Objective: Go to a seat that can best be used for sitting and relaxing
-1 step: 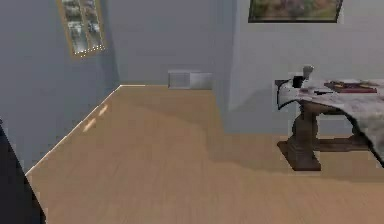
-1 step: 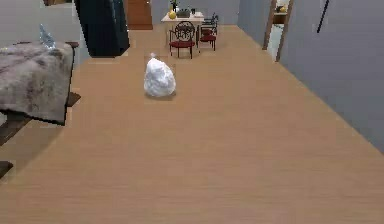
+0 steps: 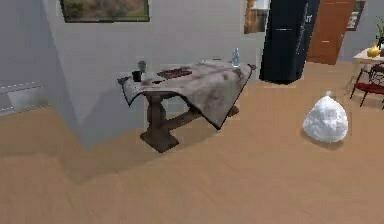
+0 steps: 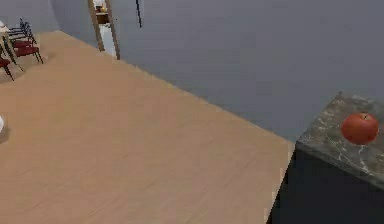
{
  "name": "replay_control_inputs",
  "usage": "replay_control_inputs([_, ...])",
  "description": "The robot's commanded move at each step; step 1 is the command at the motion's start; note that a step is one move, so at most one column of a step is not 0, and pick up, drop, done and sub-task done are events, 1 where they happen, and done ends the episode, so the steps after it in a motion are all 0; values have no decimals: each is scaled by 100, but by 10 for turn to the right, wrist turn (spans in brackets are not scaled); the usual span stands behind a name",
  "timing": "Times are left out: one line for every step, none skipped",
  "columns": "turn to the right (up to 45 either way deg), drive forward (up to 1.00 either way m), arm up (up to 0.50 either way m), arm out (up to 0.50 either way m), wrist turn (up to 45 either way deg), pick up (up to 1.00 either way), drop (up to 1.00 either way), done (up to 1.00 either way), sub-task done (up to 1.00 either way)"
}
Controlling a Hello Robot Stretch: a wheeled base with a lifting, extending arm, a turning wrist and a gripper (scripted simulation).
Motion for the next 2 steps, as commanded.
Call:
replay_control_inputs([450,0,0,0,0,0,0,0,0])
replay_control_inputs([90,0,0,0,0,0,0,0,0])
